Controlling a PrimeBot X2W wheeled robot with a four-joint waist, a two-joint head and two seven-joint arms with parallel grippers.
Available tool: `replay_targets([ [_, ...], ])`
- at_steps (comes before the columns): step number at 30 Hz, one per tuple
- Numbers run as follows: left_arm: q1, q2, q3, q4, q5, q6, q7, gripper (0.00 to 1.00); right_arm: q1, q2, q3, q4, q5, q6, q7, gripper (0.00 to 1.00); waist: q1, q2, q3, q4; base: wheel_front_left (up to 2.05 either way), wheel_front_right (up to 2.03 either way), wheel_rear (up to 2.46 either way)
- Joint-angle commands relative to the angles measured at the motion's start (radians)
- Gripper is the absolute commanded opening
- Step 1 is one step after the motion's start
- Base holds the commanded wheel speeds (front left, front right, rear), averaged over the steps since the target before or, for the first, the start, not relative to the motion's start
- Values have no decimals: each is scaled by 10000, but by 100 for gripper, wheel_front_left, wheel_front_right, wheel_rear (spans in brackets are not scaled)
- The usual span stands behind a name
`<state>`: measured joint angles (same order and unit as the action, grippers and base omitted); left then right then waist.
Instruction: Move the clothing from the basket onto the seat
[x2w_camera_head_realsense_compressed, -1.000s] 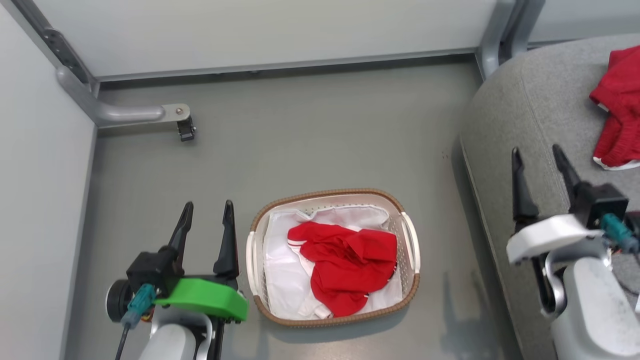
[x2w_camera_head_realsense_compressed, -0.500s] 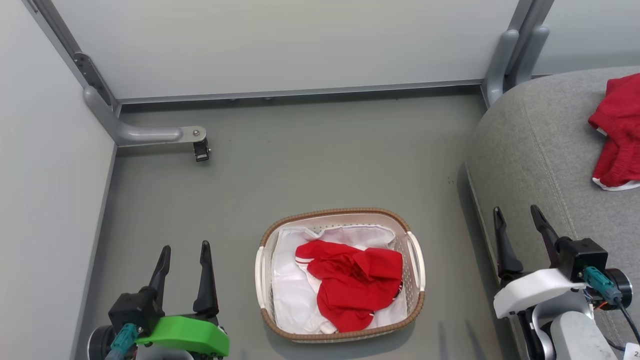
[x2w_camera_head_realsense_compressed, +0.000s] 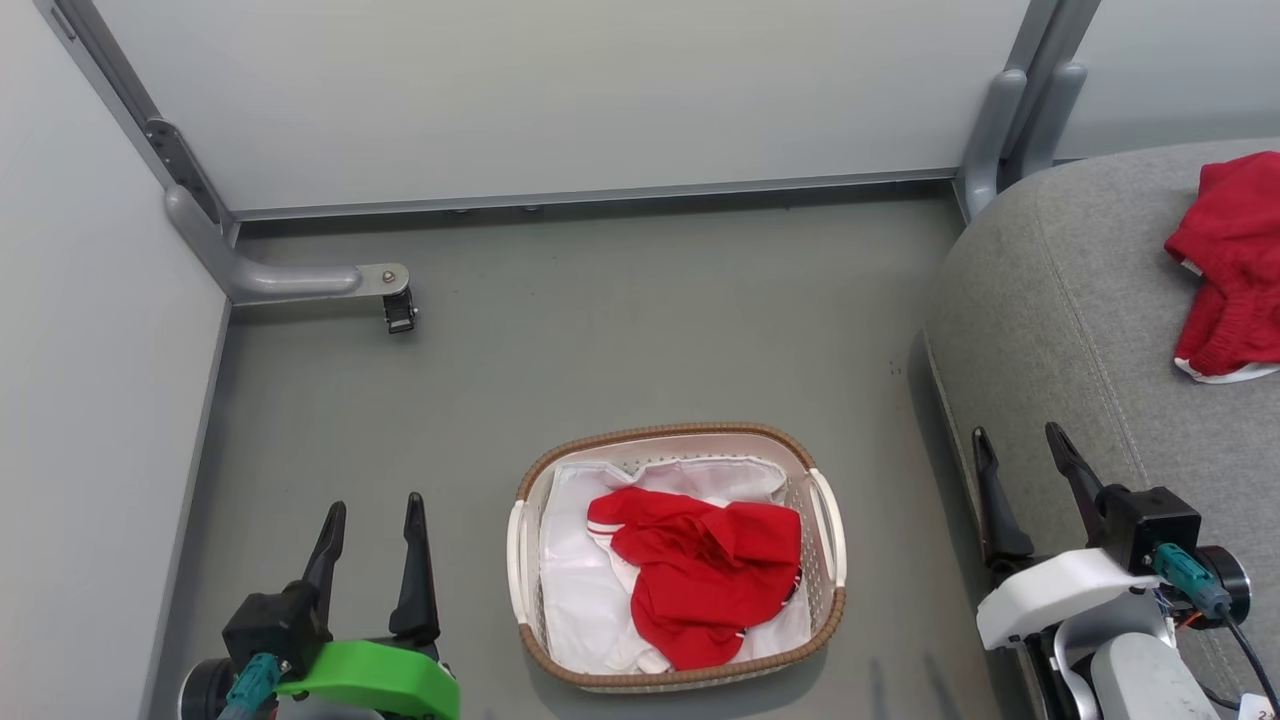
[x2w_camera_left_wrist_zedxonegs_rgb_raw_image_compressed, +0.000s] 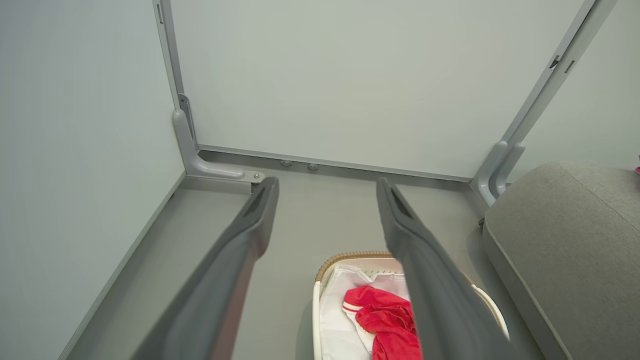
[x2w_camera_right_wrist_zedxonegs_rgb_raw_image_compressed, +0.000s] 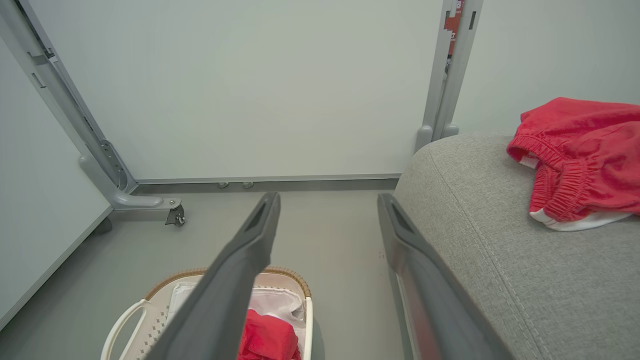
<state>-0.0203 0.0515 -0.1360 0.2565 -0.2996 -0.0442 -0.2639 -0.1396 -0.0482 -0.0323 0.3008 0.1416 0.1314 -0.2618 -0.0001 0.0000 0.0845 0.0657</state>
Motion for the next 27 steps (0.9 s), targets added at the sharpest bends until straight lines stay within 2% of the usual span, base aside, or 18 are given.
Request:
replay_targets([
  [1, 54, -6, 12, 26, 45, -57, -8, 100, 89, -44, 14, -23, 64, -14, -48, 100, 1, 0, 0, 1, 0, 0, 0],
  [19, -124, -7, -103, 25, -77, 67, -8, 100, -7, -44, 40, -112, 81, -14, -48, 100, 1, 0, 187, -3, 0, 0, 0],
  [27, -515, -5, -368, 30, 189, -100, -8, 100, -330, -44, -31, -299, -36, -14, -48, 100, 1, 0, 759, -41, 0, 0, 0],
])
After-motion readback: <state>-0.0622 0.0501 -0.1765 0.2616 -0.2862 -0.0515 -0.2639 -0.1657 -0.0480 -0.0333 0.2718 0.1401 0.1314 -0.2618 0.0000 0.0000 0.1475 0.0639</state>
